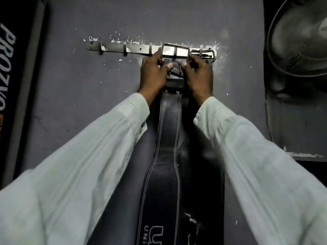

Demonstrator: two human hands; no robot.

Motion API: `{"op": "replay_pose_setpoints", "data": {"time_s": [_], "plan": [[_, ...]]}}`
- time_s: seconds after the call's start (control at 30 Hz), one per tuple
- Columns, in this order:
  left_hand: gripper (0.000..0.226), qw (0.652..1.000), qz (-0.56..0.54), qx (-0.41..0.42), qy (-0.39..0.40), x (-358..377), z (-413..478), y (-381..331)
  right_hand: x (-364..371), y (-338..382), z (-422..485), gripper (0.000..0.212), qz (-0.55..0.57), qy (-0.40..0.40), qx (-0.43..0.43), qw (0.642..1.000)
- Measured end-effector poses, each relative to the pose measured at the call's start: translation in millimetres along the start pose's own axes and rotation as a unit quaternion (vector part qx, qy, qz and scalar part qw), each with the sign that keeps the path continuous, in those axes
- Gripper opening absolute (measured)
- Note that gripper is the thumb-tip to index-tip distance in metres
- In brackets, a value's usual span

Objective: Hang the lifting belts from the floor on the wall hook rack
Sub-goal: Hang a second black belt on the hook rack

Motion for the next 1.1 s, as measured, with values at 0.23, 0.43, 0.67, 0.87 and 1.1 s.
{"op": "replay_pose_setpoints", "data": {"time_s": [0.23, 0.43, 0.67, 0.87, 1.1], "plan": [[0.055, 0.998, -0.017, -0.009, 0.061, 33, 88, 31, 18, -2, 59, 0.034, -0.121, 0.052, -0.048, 0.990], [0.054, 0.995, -0.035, -0.017, 0.089, 40, 70, 40, 34, -6, 53, 0.032, -0.295, 0.120, -0.068, 0.946], [0.056, 0.996, -0.007, -0.035, 0.085, 35, 32, 48, 29, -14, 13, 0.028, -0.253, 0.084, -0.023, 0.963], [0.054, 0.992, -0.062, -0.059, 0.096, 30, -26, 59, 18, -20, -38, 0.048, -0.105, 0.057, 0.053, 0.991], [0.070, 0.980, -0.098, -0.116, 0.125, 21, -118, 77, 10, -46, -135, 0.034, -0.060, 0.109, 0.146, 0.981]]}}
Point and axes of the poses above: each hand's wrist, its own z-axis towards the middle knuckle, its own x-axis out of the palm, y = z × x, the point moved 8 cm from there along z, towards the middle knuckle, and after that the axes turned 2 degrees about -x, right-handed, at the moved point
